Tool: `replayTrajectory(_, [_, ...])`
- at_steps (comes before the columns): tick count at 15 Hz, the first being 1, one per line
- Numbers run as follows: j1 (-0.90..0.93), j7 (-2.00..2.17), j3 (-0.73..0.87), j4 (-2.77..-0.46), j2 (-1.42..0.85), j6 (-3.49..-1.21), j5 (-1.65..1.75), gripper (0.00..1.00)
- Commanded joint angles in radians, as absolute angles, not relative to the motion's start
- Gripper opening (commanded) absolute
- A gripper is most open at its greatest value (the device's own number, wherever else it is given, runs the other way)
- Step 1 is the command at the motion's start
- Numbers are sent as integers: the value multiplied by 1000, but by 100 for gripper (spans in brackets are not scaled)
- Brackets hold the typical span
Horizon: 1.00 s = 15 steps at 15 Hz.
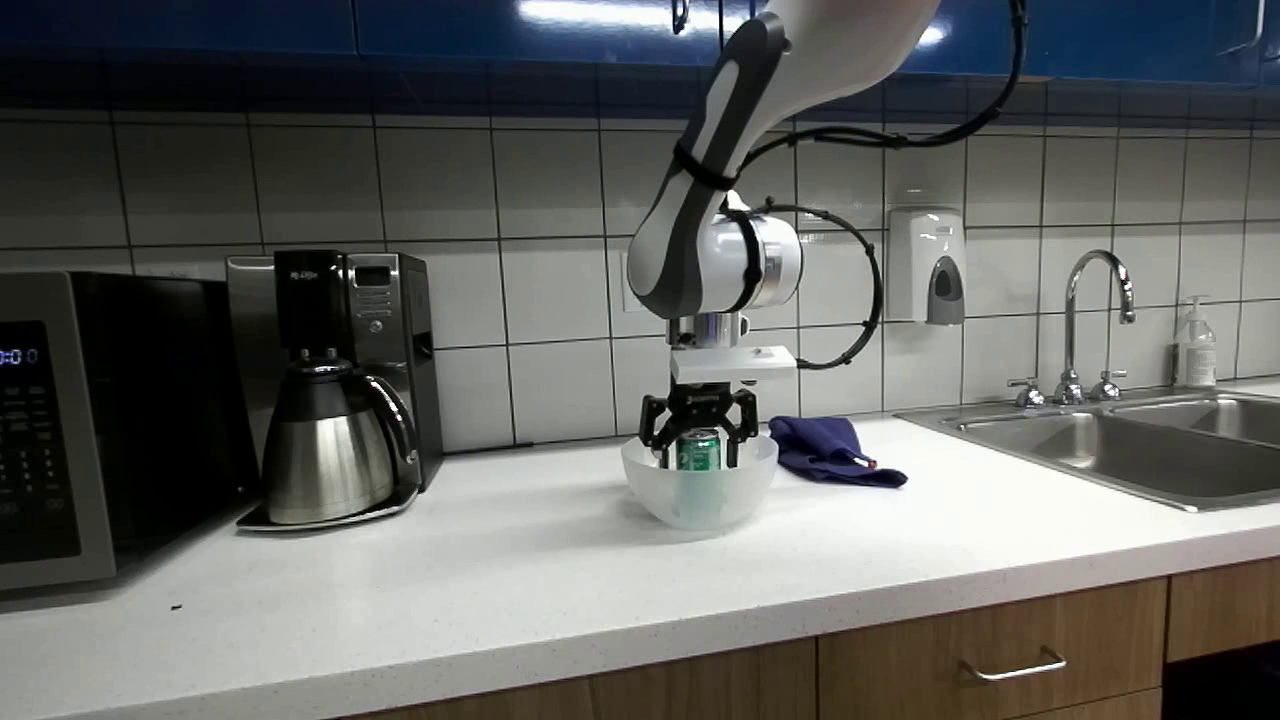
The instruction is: Take the can out of the bowl
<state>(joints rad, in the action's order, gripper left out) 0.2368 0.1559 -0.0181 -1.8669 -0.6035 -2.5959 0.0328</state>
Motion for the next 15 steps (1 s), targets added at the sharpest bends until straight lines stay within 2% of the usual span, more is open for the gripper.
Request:
replayTrajectory(1, [229, 161, -27, -1865, -603, -2593, 41, 100])
replayTrajectory(9, [235, 169, -16, -1866, -597, -2599, 52, 100])
replayTrajectory(10, [234, 170, -17, -1865, -598, -2603, 49, 75])
replayTrajectory(12, [234, 168, -17, -1865, -597, -2606, 50, 66])
replayTrajectory(15, [237, 171, -14, -1862, -598, -2608, 53, 42])
